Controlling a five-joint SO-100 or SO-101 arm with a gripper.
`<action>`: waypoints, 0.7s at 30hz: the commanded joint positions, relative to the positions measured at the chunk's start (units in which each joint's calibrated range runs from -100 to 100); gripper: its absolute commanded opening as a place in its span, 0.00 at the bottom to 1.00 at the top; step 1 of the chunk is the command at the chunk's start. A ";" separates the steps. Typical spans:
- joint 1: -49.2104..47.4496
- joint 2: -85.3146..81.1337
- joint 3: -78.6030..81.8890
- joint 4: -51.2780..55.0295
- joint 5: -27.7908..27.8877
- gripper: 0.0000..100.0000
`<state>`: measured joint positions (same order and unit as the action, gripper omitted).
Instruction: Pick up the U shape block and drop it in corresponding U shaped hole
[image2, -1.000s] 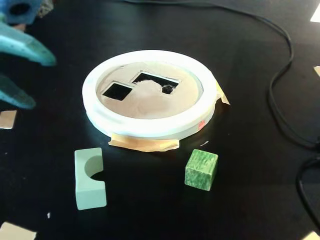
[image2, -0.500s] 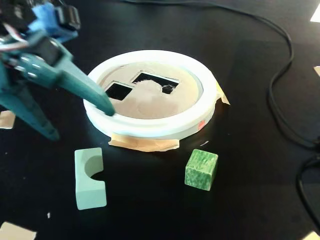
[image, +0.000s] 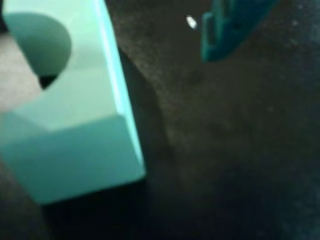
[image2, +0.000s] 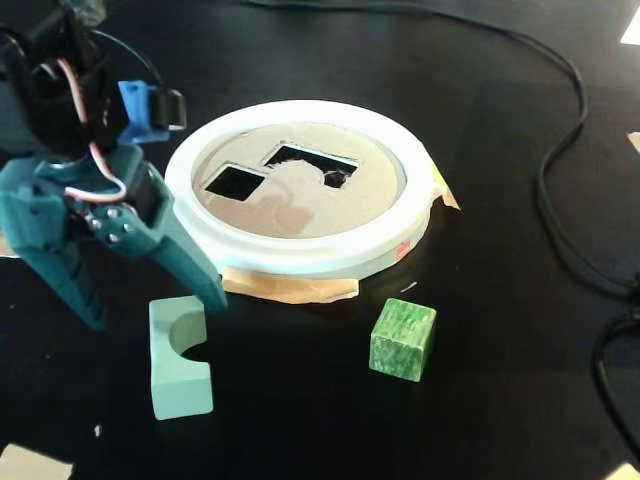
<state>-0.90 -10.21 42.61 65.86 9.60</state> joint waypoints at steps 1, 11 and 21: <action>-0.10 5.87 -10.09 -0.58 0.24 0.81; 3.52 14.55 -15.19 -0.58 0.00 0.83; 2.40 13.57 -15.10 0.62 0.29 0.83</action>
<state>1.30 4.59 31.09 65.86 9.55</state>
